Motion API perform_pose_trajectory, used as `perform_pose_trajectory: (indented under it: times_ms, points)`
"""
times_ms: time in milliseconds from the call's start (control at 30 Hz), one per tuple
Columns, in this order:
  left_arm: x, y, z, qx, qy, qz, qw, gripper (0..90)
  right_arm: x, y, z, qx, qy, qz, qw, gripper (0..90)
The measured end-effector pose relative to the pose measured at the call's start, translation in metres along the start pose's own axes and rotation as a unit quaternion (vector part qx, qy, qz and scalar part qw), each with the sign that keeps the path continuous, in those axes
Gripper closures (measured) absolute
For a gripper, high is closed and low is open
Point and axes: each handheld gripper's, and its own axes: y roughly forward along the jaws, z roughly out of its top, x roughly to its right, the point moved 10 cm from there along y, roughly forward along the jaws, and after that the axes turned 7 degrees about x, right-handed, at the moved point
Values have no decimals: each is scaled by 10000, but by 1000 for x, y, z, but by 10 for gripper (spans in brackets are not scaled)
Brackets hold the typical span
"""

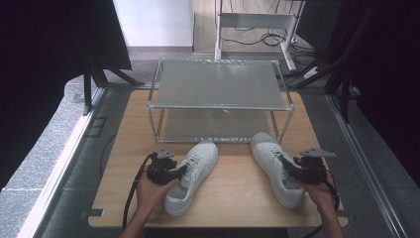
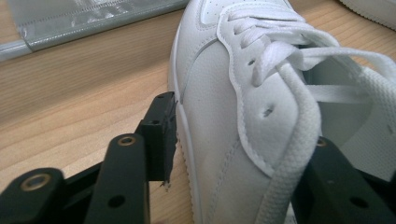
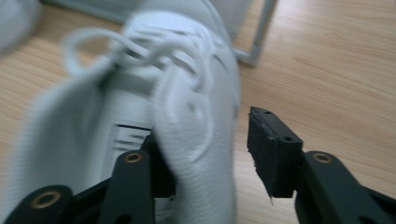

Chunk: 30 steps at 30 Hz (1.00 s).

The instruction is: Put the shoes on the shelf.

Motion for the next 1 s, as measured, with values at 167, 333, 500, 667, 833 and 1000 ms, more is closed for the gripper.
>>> perform_pose_trajectory:
  times_ms: [167, 333, 500, 667, 833, 1000]
  points:
    - [4, 4, 0, -164, 141, 69, 9997, 725, 5, 8, -2, -138, -61, -39, 9999, 620]
    - [4, 8, 1, -253, 258, 273, 9990, 746, 5, 17, -3, -323, -190, 136, 9992, 727]
    - [4, 9, 0, -294, 295, 353, 9985, 760, 7, 18, -4, -417, -209, 66, 9989, 788]
    - [2, 9, 0, -247, 233, 268, 9991, 794, 7, 18, -4, -413, -160, 11, 9990, 834]
    - [0, 8, 0, -148, 138, 192, 9996, 812, 8, 18, -4, -367, -19, 57, 9993, 841]
    - [-1, 6, 1, -132, 96, 78, 9998, 821, 8, 18, -3, -320, 51, 78, 9994, 845]
